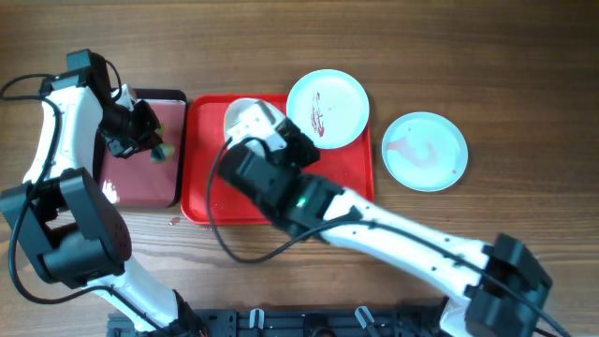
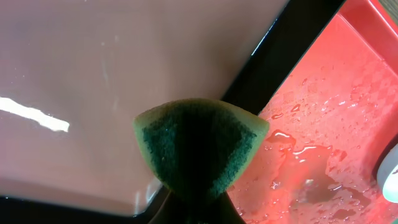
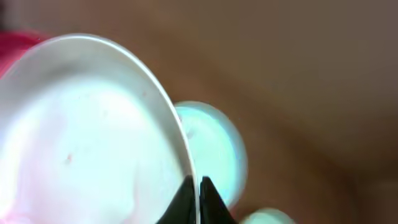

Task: Clean dirty plates on tray and stack at the side
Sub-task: 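Carry the plate right and set it on the first cleaned plate, then grip the remaining top plate with the right gripper and pull it center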

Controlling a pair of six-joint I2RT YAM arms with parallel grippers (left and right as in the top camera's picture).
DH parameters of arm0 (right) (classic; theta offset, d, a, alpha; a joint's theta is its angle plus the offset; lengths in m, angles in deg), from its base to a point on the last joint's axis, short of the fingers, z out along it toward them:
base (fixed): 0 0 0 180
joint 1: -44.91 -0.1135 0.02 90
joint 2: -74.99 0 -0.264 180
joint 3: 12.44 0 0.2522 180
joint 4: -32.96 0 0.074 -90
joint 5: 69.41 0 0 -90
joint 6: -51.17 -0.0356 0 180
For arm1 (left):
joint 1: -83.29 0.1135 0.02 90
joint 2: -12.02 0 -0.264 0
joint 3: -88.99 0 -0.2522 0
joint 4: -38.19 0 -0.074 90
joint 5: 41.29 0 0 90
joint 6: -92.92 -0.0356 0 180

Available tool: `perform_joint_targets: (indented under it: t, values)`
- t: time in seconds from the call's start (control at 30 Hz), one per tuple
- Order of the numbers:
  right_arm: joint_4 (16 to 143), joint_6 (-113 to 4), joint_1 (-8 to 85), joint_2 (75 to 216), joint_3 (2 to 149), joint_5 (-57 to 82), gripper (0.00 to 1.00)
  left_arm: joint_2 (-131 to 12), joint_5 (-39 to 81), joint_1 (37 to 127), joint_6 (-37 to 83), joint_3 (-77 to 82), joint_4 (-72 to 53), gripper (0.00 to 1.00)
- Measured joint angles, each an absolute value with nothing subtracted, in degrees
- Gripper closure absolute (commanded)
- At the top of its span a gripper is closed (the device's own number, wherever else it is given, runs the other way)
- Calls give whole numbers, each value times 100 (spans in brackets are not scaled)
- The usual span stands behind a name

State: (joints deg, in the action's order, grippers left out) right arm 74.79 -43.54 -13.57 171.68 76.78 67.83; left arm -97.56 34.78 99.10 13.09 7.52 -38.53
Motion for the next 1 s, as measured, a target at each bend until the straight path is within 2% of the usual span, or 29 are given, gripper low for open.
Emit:
perform_joint_targets:
  t: [0.07, 0.17, 0.2, 0.27, 0.33, 0.47, 0.63, 0.67, 0.77, 0.83, 1.0]
  values:
    - [7940, -5178, -679, 16984, 7672, 5323, 96, -9756, 3476, 9910, 1309, 752, -3853, 96]
    - [8297, -5932, 1001, 16639, 7669, 3384, 96, -9756, 3478, 9910, 1309, 752, -3853, 96]
    - [8517, -6102, 1810, 16523, 7669, 2685, 96, -9756, 3478, 9910, 1309, 752, -3860, 96]
    - [8878, -6258, 2927, 16444, 7676, 2010, 96, -9756, 3476, 9910, 1312, 750, -3870, 96]
    - [9497, -6328, 3983, 16444, 7676, 1830, 96, -9756, 3478, 9910, 1312, 750, -3875, 96]
    - [9770, -6356, 5146, 16444, 7320, 2254, 96, -9756, 3478, 9910, 1312, 750, -3879, 96]
    - [9033, -6439, 5915, 16457, 6043, 2477, 96, -9756, 3478, 9910, 1309, 750, -3914, 96]
    - [8764, -6463, 5926, 16466, 5707, 2447, 93, -9756, 3476, 9910, 1312, 748, -3914, 96]
    - [8526, -6354, 5921, 16466, 5449, 2160, 63, -9756, 3478, 9910, 1309, 748, -3914, 96]
    - [8432, -6039, 5889, 16466, 5433, 1780, 52, -9756, 3478, 9910, 1309, 748, -3916, 96]
    - [8487, -5796, 5445, 16466, 5897, 718, 49, -9756, 3478, 9910, 1309, 748, -3864, 96]
